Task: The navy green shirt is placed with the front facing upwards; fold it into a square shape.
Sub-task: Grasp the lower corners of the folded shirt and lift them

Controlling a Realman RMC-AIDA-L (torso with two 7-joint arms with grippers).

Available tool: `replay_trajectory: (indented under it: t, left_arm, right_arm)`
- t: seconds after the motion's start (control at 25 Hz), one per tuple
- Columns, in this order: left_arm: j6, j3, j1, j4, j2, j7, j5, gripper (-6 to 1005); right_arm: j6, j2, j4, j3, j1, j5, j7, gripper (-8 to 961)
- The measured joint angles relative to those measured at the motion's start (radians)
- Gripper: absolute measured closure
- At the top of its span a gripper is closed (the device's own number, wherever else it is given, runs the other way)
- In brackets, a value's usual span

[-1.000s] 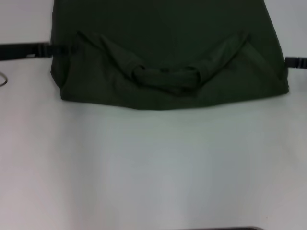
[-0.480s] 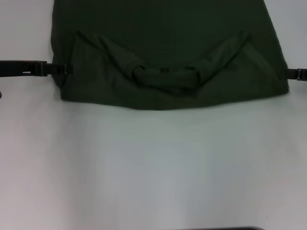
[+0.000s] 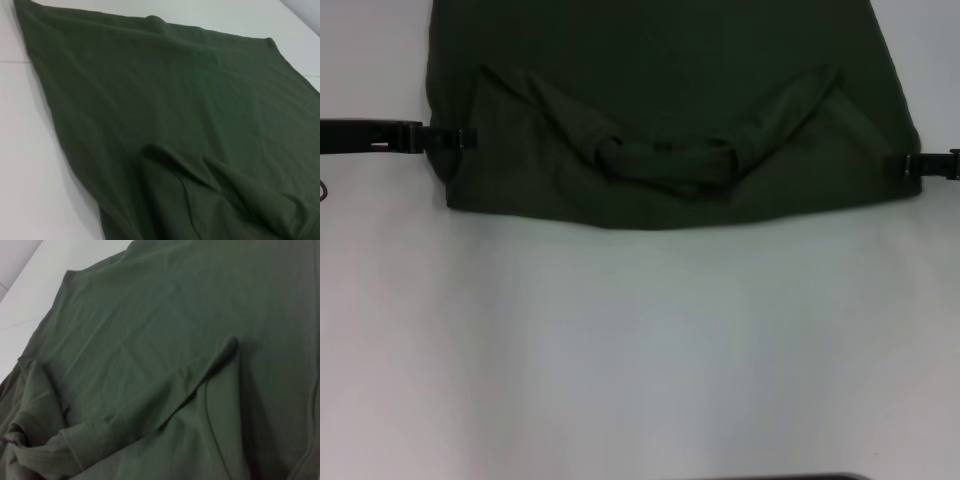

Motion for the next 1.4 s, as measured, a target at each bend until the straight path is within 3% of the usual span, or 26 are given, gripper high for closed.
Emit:
replay_trajectory:
  t: [0.44,0.88,1.4]
  left_arm:
    - [-0.002,0.000,-0.010,0.000,-0.003,0.001,0.000,104]
    - [-0.007,0.000,-0.014,0.000,-0.004,0.001,0.000,116]
    - [0.028,0.000,-0.015,0.000,0.001,0.003,0.000,131]
  right_arm:
    - [0.010,0.006,0.022,-0.008,0.015,-0.001,-0.001,220]
    - [0.028,0.006,0.047,-0.009,0.028,0.000,-0.001,290]
    - [0.033,0.004,0.049,-0.010,0.016,0.004,-0.002,798]
